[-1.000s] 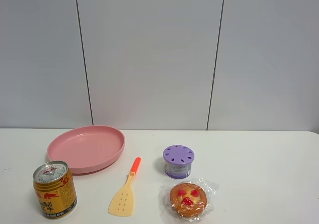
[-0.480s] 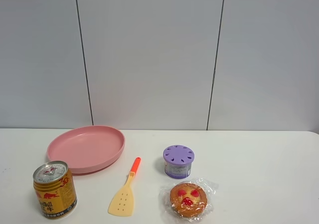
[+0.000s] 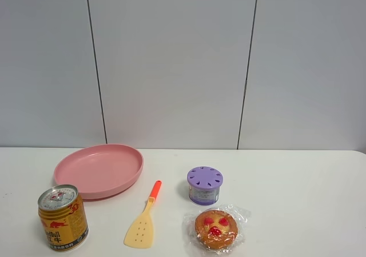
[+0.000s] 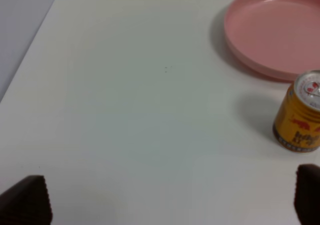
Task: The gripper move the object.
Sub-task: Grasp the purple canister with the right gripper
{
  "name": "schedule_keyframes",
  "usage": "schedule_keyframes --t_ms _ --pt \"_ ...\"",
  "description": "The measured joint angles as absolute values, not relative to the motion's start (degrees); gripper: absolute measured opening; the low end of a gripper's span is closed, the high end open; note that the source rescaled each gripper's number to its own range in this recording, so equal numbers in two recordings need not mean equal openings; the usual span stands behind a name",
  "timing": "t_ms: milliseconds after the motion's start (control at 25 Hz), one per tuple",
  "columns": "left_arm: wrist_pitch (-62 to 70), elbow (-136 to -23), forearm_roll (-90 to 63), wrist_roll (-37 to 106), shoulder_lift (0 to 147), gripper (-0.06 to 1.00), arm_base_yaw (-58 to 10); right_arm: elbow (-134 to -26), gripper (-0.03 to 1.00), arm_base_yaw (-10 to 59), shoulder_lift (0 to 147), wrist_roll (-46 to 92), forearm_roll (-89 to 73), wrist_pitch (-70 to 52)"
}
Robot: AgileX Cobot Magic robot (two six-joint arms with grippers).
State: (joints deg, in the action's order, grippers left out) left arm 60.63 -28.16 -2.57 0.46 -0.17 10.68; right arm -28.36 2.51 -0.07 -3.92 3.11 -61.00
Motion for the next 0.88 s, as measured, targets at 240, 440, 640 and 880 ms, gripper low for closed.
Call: schedule_keyframes --t_ms 240,440,640,880 --pt "60.63 -28.16 -2.57 0.46 -0.17 1.00 10.68 -28.36 0.69 2.51 -0.07 -3.92 3.31 -61.00" --pt "60.63 -28.16 -2.57 0.46 -0.17 1.00 10.68 -28.36 0.69 2.51 -0.07 -3.92 3.87 -61.00" --pt "60.63 -28.16 -2.57 0.46 -0.17 1.00 10.68 -28.36 0.69 2.51 -0.07 -3.92 3.93 -61.00" --pt "60.63 -28.16 -2.57 0.46 -0.17 1.00 10.68 -28.36 0.69 2.51 -0.07 -3.92 3.93 -61.00"
